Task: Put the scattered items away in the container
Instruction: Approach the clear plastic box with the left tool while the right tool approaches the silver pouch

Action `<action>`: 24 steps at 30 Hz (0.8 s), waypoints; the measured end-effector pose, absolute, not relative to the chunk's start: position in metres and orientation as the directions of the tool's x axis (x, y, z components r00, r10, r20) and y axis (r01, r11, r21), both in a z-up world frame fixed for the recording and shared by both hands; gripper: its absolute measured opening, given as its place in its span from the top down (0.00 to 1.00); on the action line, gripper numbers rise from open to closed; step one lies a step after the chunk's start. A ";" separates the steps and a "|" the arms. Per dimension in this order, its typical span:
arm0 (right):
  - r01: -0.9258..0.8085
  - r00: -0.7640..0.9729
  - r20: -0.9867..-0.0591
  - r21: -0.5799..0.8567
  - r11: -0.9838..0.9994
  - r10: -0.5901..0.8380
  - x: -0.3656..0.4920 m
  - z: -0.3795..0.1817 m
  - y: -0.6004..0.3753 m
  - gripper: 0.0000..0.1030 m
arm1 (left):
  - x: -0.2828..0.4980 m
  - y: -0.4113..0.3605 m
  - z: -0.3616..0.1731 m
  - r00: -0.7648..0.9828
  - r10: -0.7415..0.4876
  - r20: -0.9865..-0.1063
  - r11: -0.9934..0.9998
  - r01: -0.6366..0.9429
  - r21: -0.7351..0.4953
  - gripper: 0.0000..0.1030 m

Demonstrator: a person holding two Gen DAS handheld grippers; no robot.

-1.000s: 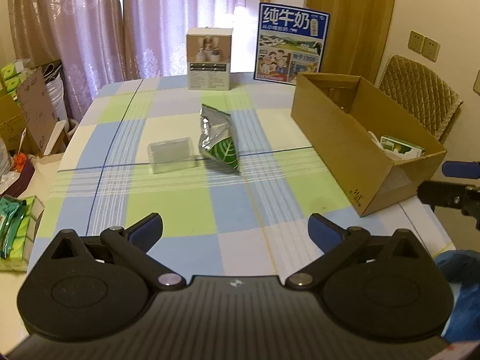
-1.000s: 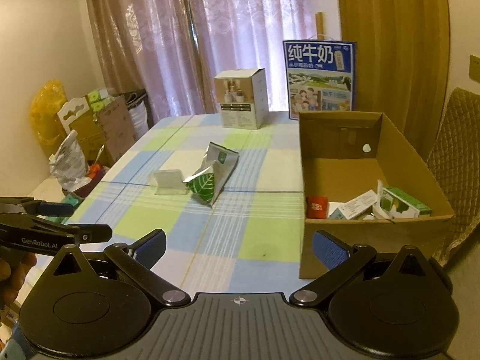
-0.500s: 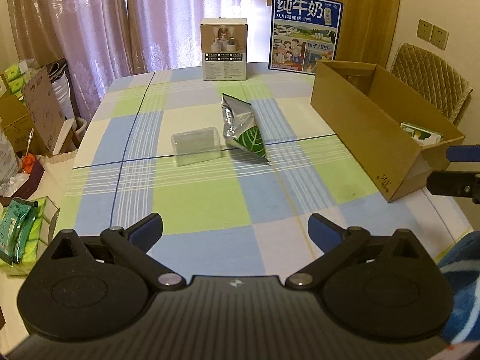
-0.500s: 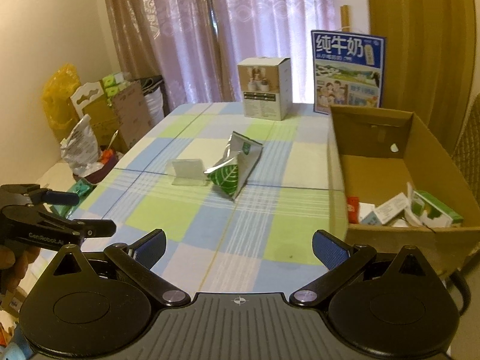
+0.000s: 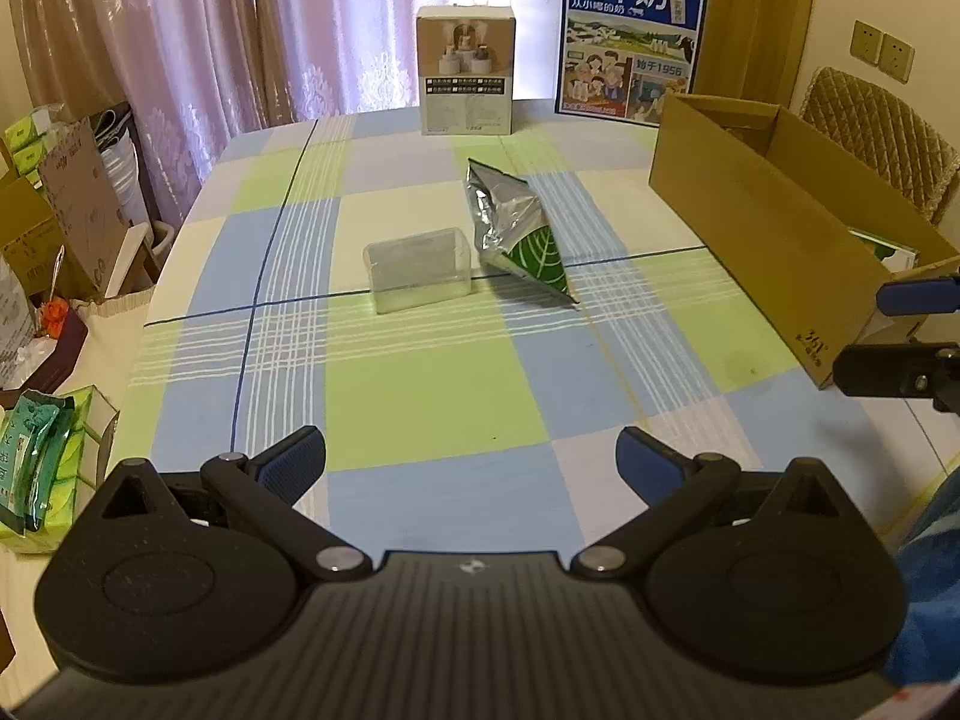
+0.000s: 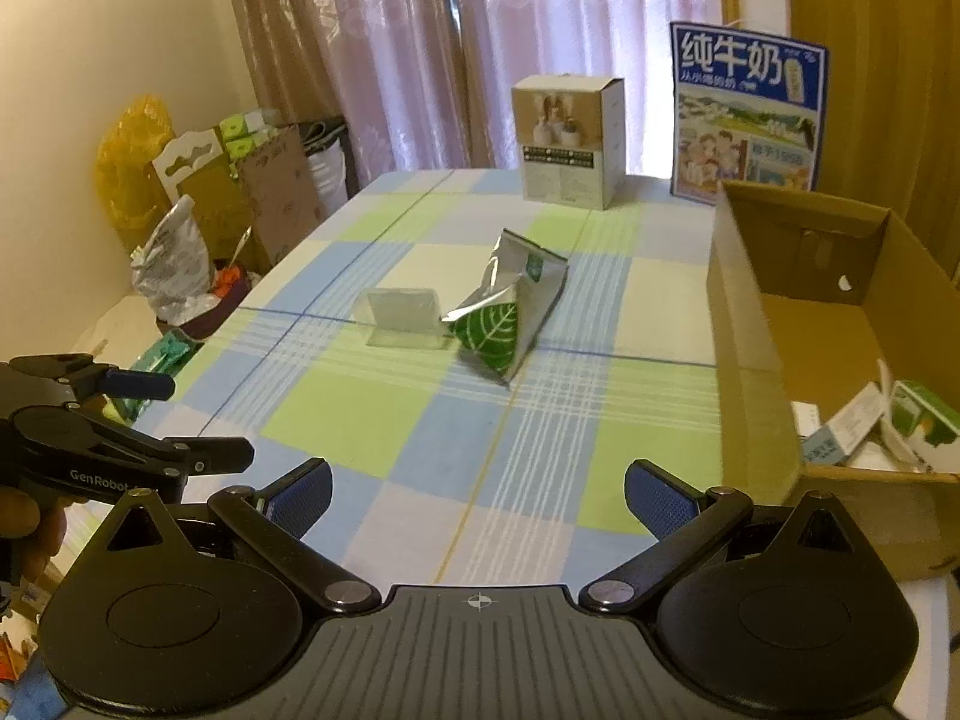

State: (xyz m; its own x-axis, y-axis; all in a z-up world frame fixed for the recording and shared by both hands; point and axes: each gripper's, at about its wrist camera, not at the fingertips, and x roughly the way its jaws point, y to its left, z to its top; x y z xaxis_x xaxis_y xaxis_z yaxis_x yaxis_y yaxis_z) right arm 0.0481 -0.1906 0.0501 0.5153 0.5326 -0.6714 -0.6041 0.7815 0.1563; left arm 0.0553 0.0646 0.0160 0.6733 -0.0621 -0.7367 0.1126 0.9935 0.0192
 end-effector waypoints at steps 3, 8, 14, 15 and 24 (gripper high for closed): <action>-0.611 0.505 -0.680 0.153 0.777 0.532 0.055 0.044 -0.182 0.02 | 0.061 0.070 0.011 0.667 -0.062 -0.743 0.994 0.112 0.017 0.02; -0.610 0.499 -0.688 0.154 0.777 0.527 0.074 0.035 -0.170 0.02 | 0.072 0.077 0.002 0.655 -0.060 -0.753 0.993 0.113 0.019 0.02; -0.593 0.490 -0.695 0.176 0.785 0.526 0.104 0.025 -0.156 0.02 | 0.092 0.087 -0.008 0.650 -0.055 -0.758 0.992 0.124 0.035 0.02; -0.590 0.488 -0.696 0.181 0.787 0.526 0.109 0.023 -0.154 0.02 | 0.096 0.088 -0.010 0.648 -0.054 -0.760 0.992 0.125 0.036 0.02; -0.563 0.459 -0.713 0.228 0.794 0.530 0.157 0.001 -0.131 0.02 | 0.138 0.098 -0.021 0.652 -0.075 -0.754 0.984 0.169 0.048 0.02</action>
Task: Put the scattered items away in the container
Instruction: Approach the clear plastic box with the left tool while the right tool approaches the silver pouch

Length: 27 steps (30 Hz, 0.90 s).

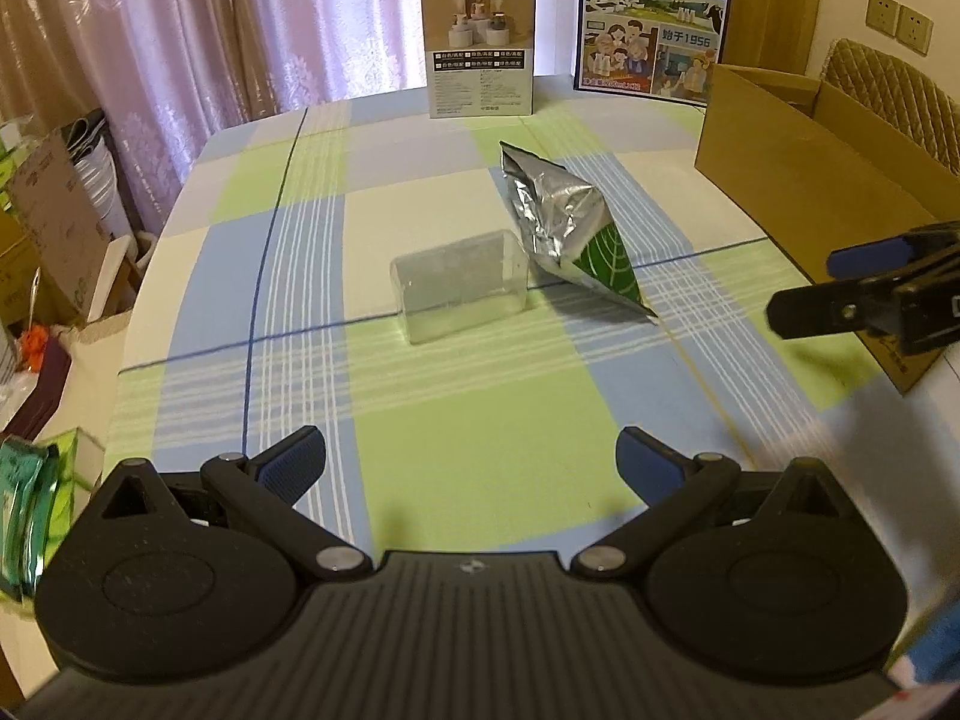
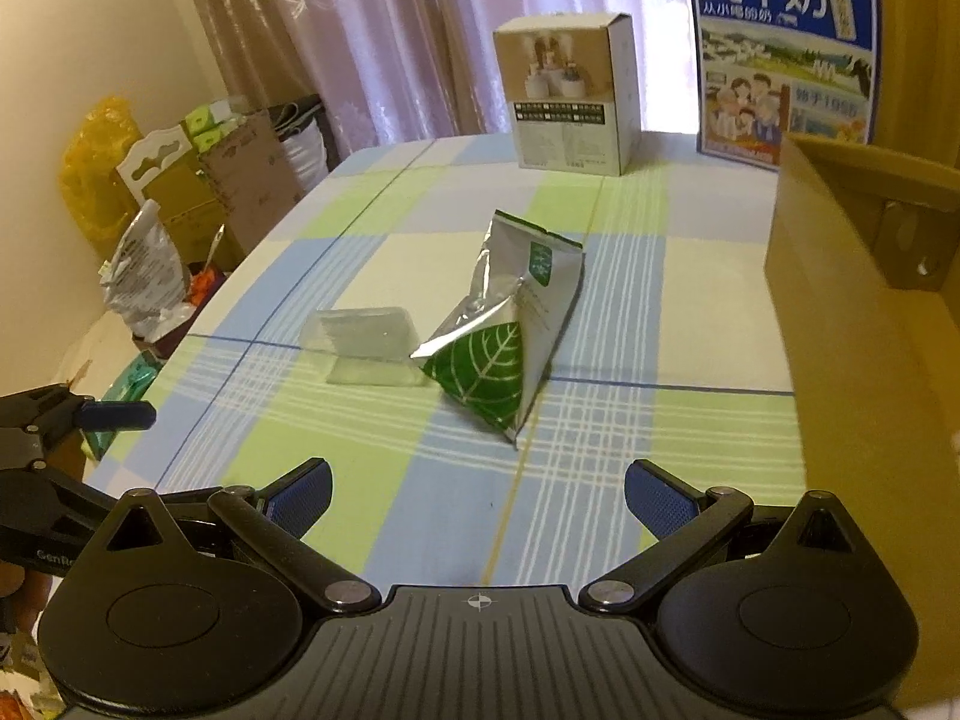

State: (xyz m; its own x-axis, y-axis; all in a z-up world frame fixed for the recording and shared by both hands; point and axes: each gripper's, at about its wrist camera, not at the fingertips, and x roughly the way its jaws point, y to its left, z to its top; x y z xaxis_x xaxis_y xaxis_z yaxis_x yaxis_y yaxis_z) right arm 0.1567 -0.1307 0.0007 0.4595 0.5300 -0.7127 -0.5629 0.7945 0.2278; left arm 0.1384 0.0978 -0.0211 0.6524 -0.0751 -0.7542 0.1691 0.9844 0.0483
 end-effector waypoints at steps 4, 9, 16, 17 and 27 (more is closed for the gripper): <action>-0.562 0.443 -0.719 0.243 0.790 0.536 0.172 -0.009 -0.121 0.02 | 0.156 0.102 -0.027 0.655 -0.100 -0.749 0.979 0.198 0.042 0.02; -0.555 0.434 -0.721 0.259 0.790 0.541 0.191 -0.019 -0.112 0.02 | 0.181 0.109 -0.030 0.667 -0.143 -0.731 0.959 0.277 0.065 0.02; -0.559 0.415 -0.735 0.259 0.788 0.536 0.219 -0.032 -0.096 0.02 | 0.215 0.110 -0.040 0.660 -0.156 -0.735 0.914 0.378 0.145 0.04; -0.559 0.416 -0.734 0.260 0.787 0.537 0.223 -0.033 -0.094 0.02 | 0.220 0.109 -0.042 0.657 -0.163 -0.736 0.906 0.395 0.152 0.04; -0.545 0.408 -0.730 0.288 0.788 0.549 0.254 -0.039 -0.084 0.02 | 0.257 0.106 -0.057 0.649 -0.217 -0.729 0.845 0.499 0.194 0.09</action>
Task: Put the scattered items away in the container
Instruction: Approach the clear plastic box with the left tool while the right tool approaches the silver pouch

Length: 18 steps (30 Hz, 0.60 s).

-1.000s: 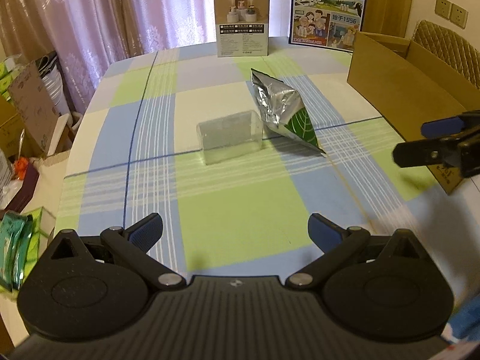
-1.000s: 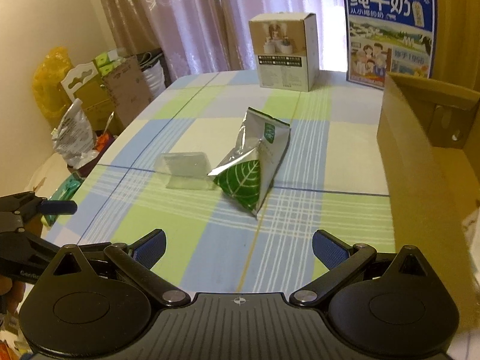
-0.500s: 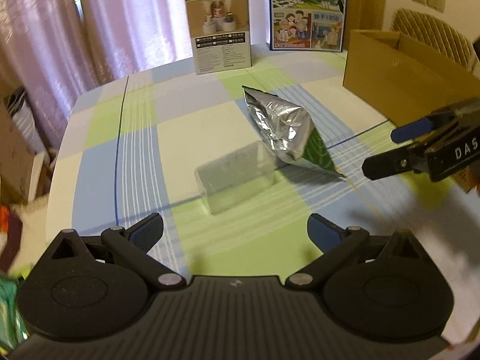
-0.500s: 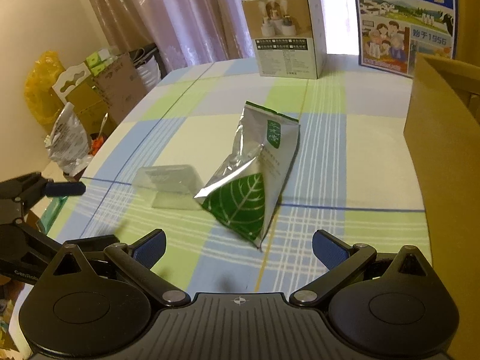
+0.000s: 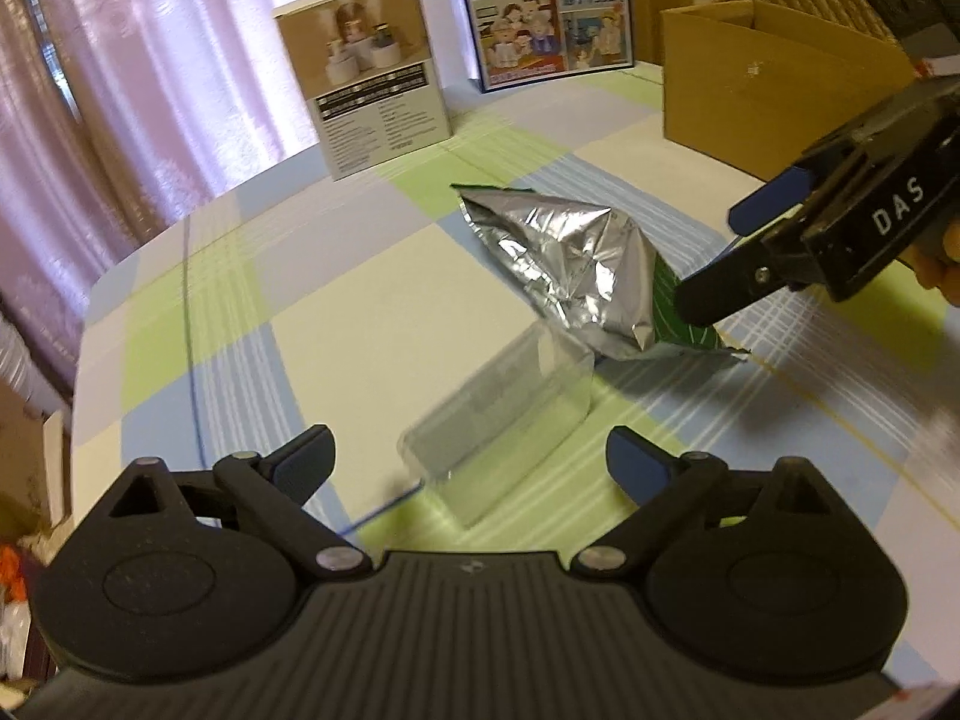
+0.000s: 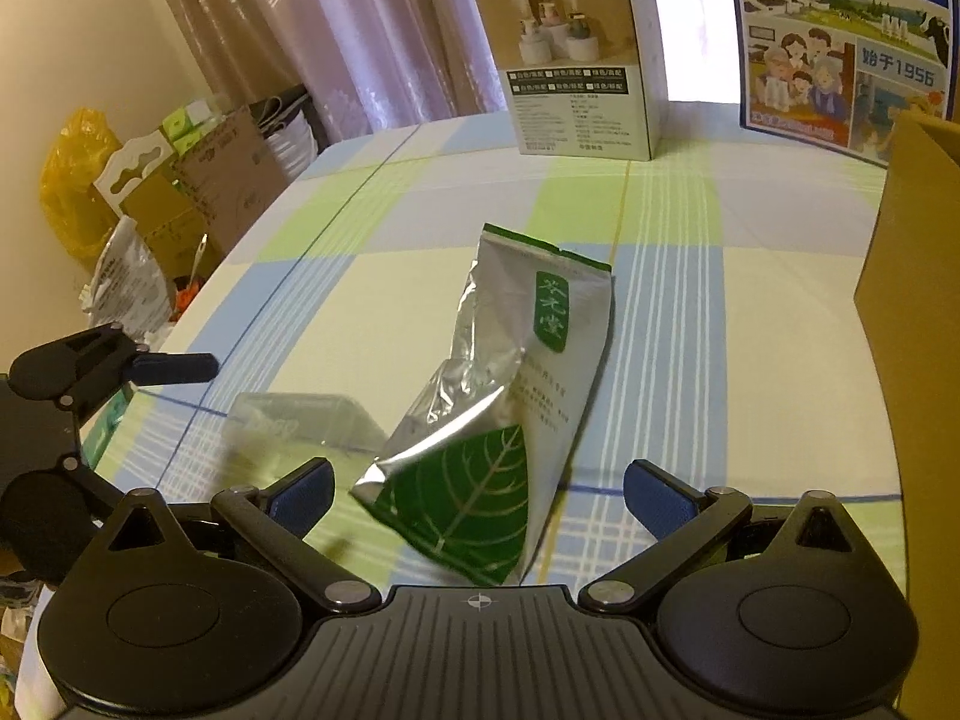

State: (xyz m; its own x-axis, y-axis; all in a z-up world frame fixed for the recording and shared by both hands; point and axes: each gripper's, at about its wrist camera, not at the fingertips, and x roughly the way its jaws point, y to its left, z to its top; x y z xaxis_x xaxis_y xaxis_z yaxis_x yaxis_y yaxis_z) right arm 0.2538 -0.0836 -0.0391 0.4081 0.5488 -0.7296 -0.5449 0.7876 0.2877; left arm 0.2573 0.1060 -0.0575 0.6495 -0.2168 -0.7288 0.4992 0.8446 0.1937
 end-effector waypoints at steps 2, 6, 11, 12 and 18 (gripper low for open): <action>-0.543 0.407 -0.731 0.289 0.789 0.548 0.256 -0.041 -0.083 0.02 | 0.262 0.105 -0.059 0.640 -0.247 -0.727 0.832 0.525 0.179 0.12; -0.544 0.402 -0.733 0.290 0.787 0.548 0.259 -0.046 -0.081 0.02 | 0.270 0.103 -0.063 0.614 -0.283 -0.737 0.811 0.563 0.158 0.21; -0.535 0.407 -0.729 0.298 0.791 0.550 0.265 -0.051 -0.078 0.02 | 0.274 0.101 -0.074 0.593 -0.255 -0.764 0.822 0.549 0.152 0.53; -0.531 0.409 -0.728 0.301 0.792 0.551 0.267 -0.051 -0.077 0.02 | 0.273 0.103 -0.076 0.589 -0.253 -0.767 0.833 0.536 0.137 0.54; -0.515 0.412 -0.728 0.310 0.799 0.548 0.273 -0.055 -0.067 0.02 | 0.260 0.105 -0.075 0.626 -0.155 -0.764 0.934 0.346 0.094 0.55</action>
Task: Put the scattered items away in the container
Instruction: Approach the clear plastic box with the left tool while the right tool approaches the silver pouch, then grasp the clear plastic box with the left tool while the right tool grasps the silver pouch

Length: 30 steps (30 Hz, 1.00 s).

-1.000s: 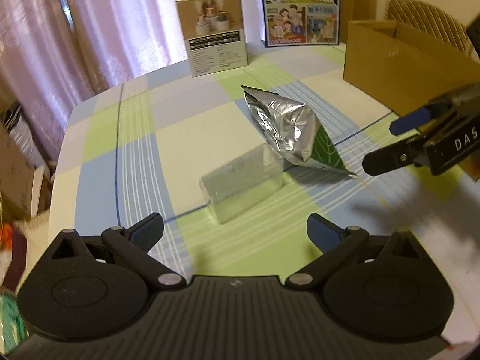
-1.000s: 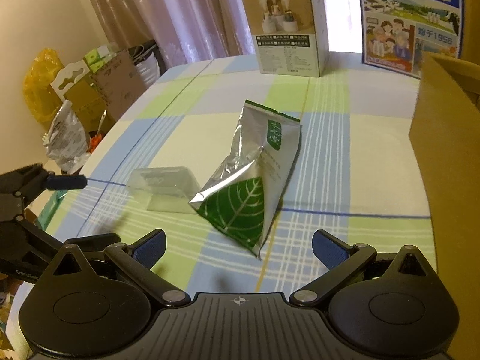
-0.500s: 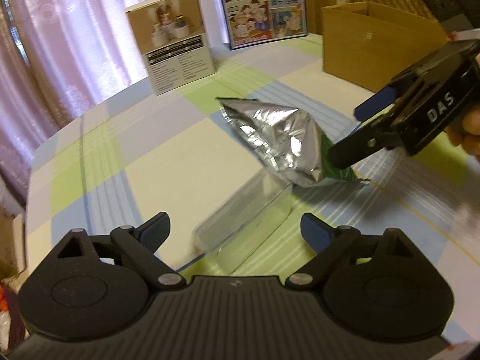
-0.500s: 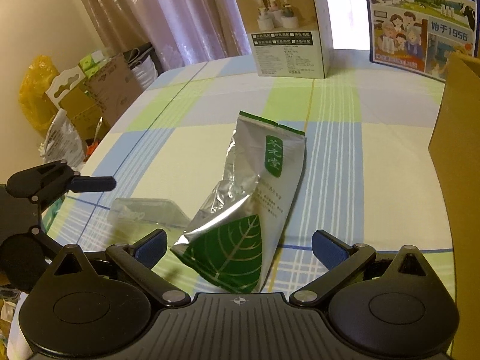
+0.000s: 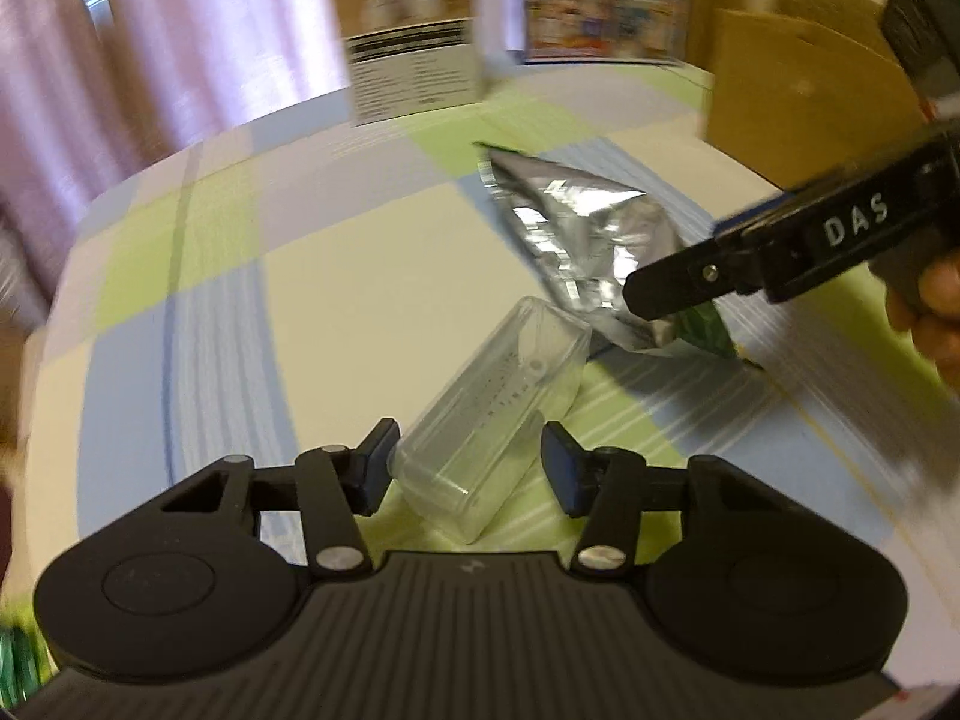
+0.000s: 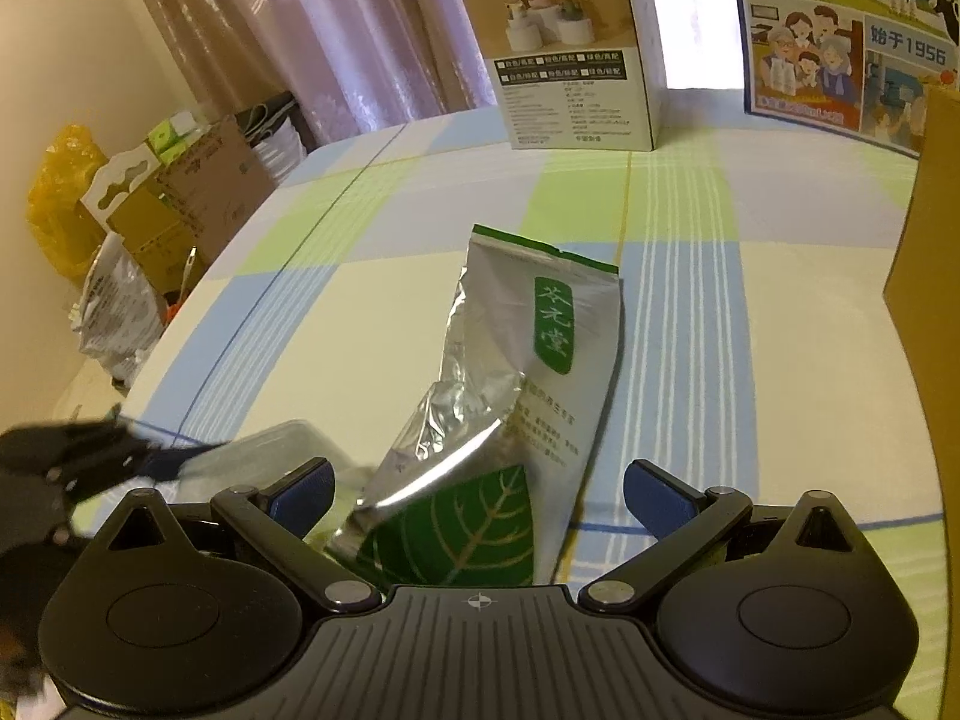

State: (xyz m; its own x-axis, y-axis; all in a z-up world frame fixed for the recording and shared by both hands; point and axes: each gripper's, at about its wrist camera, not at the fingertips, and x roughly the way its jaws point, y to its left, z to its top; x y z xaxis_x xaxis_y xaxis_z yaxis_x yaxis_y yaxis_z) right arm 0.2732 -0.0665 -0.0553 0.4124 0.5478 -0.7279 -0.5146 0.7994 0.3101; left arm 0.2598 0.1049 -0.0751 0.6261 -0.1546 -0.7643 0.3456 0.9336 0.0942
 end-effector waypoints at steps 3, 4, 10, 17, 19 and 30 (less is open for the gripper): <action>-0.493 0.420 -0.733 0.311 0.813 0.535 0.277 -0.059 -0.061 0.02 | 0.253 0.095 -0.074 0.640 -0.053 -0.766 0.955 0.258 0.149 0.62; -0.489 0.423 -0.735 0.308 0.816 0.530 0.278 -0.060 -0.059 0.02 | 0.252 0.097 -0.073 0.639 -0.046 -0.768 0.964 0.230 0.133 0.63; -0.483 0.428 -0.763 0.260 0.836 0.484 0.285 -0.066 -0.047 0.11 | 0.248 0.102 -0.074 0.642 -0.065 -0.764 0.982 0.176 0.065 0.61; -0.516 0.415 -0.782 0.217 0.828 0.464 0.284 -0.067 -0.040 0.44 | 0.255 0.105 -0.076 0.648 -0.133 -0.750 0.973 0.228 0.024 0.50; -0.527 0.424 -0.791 0.181 0.831 0.441 0.281 -0.065 -0.042 0.53 | 0.256 0.104 -0.077 0.641 -0.142 -0.754 0.972 0.235 0.017 0.53; -0.602 0.347 -0.846 0.131 0.788 0.405 0.226 -0.059 -0.085 0.58 | 0.226 0.092 -0.070 0.589 -0.159 -0.792 0.975 0.220 -0.033 0.75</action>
State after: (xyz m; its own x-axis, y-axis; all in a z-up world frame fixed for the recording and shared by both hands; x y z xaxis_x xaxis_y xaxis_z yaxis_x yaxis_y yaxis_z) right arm 0.2259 -0.0849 -0.0592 0.3471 0.4054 -0.8457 -0.6015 0.7881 0.1308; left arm 0.2264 0.0916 -0.0699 0.5889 -0.1593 -0.7923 0.2196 0.9750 -0.0329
